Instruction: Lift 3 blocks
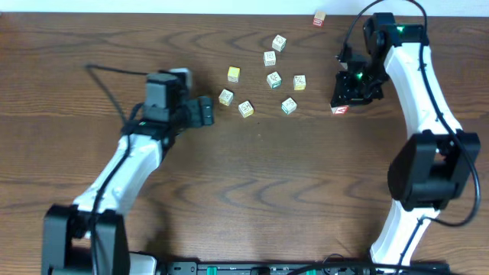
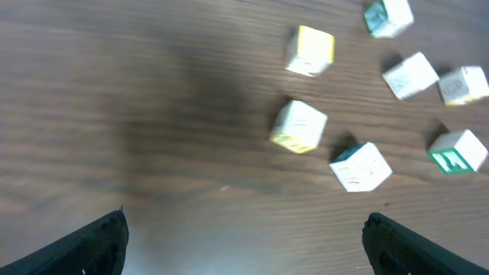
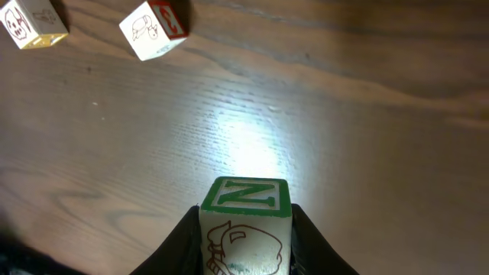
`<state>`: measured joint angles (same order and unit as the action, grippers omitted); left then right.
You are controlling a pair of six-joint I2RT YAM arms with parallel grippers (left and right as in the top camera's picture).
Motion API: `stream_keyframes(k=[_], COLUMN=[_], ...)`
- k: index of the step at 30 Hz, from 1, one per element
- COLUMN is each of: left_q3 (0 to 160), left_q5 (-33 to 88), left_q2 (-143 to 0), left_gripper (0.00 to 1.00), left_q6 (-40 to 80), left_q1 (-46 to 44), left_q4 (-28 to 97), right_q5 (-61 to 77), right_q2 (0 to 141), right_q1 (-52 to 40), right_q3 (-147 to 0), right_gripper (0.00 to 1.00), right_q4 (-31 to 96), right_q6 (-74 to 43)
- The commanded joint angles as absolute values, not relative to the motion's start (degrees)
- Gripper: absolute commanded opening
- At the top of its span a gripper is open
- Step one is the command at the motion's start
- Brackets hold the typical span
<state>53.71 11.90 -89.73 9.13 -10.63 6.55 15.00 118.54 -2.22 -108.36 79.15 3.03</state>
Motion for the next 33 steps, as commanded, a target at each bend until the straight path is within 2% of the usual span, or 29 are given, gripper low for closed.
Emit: stream_keyframes(k=[1,6,8,13,17,22,23,24,26,33], left_q3=[57.5,58.4,58.4,58.4,58.6,59.1,59.1,59.1,59.1,59.1], left_q5=[8.6,6.7,5.8,5.1,5.1,5.1,5.1,5.1,5.1,5.1], left_q2=[-92.2,-94.3,-95.5,-100.5,-104.9,-107.0,-107.2,-107.3,-107.5,-110.5], left_gripper=[0.98,0.98,0.98,0.98,0.98,0.99,0.98,0.93,0.88,0.87], left_q6=[7.3,7.3,7.3,0.1,-2.9,-2.8,-2.8,-2.8,-2.8,-2.8], left_q1=[-14.0,-17.2,-17.5,-17.4,-17.4,-17.4,-17.4,-17.4,-17.4,-17.4], left_q4=[6.4,1.4,-0.6,-2.1,-2.3,-4.3,-5.3,-6.3,-8.2,-12.3], right_q5=[10.3,10.3,9.4,7.8,7.8,7.9,7.9,7.9,7.8,7.8], right_q2=[110.1,94.9,89.5,85.1,86.4,88.8,89.4,90.5,93.4,102.6], right_q1=[-2.7,-4.2,-5.8,-12.6,-18.3,-22.9,-23.6,-24.4,-25.6,-26.3], right_q3=[-101.1,-78.5,-68.9,-55.1,-50.2,-49.8,-49.8,-49.8,-49.8,-49.8], right_gripper=[0.01,0.02,0.09,0.15,0.15,0.23,0.24,0.25,0.25,0.21], right_q4=[76.9,63.8,57.8,49.8,44.8,39.8,39.0,37.9,35.4,29.6], right_q6=[-2.6,-6.5,-8.8,-15.2,-19.4,-20.6,-20.7,-20.8,-21.3,-21.4])
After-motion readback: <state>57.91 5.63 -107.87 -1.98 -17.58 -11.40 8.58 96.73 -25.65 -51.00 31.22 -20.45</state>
